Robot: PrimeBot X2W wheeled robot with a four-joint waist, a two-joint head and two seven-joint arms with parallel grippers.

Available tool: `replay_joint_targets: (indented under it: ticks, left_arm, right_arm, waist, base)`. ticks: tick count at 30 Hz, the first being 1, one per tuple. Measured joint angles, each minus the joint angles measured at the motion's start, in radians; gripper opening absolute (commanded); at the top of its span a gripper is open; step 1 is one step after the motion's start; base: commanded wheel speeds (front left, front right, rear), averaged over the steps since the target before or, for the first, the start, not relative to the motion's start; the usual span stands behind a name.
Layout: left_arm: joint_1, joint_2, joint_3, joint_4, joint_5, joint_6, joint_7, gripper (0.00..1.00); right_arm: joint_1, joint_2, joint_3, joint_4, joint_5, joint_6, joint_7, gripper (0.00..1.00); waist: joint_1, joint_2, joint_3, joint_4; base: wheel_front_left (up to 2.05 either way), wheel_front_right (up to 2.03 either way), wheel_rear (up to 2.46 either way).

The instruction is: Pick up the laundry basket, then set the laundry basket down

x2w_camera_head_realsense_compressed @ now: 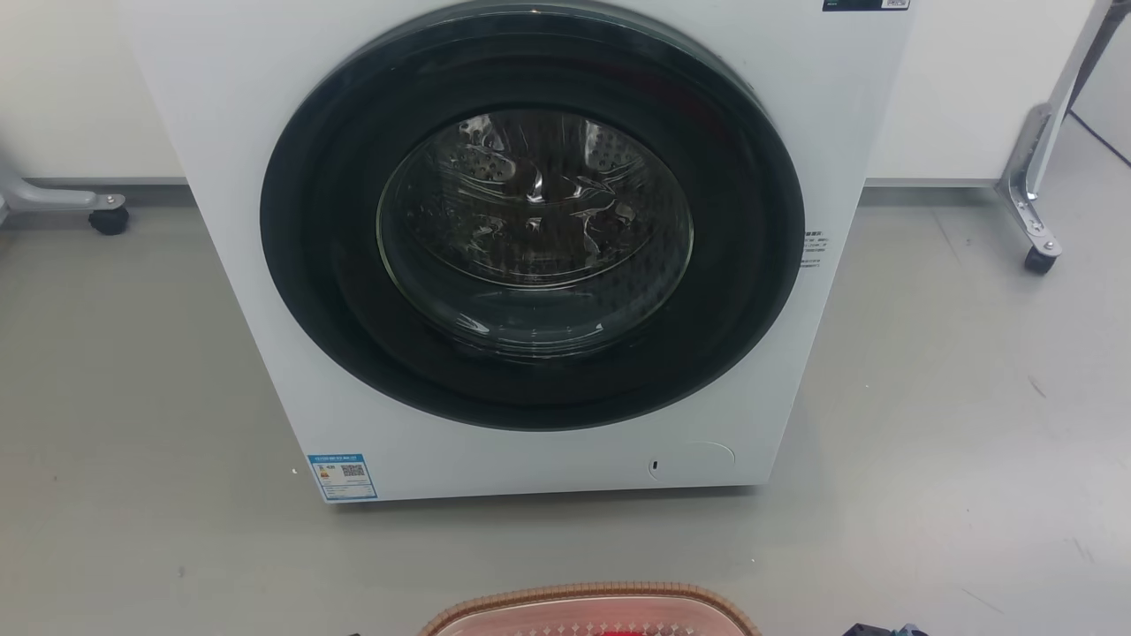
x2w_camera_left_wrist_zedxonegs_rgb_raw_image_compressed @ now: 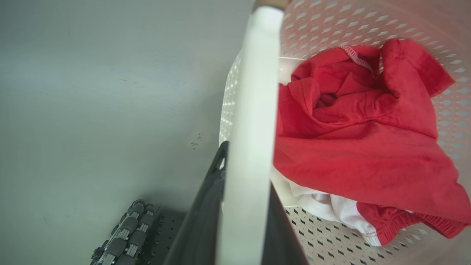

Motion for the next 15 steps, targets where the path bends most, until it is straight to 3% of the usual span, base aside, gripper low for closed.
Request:
replay_joint_targets:
  ticks: [15]
  left_arm:
    - [-0.005, 0.004, -0.035, -0.022, -0.014, 0.009, -0.018, 0.0]
  right_arm:
    - [-0.024, -0.004, 0.004, 0.005, 0.001, 0.0, -0.009, 0.0]
  waist:
    - [0.0, 0.0, 0.046, 0.0]
  base:
    - [0.0, 0.0, 0.0]
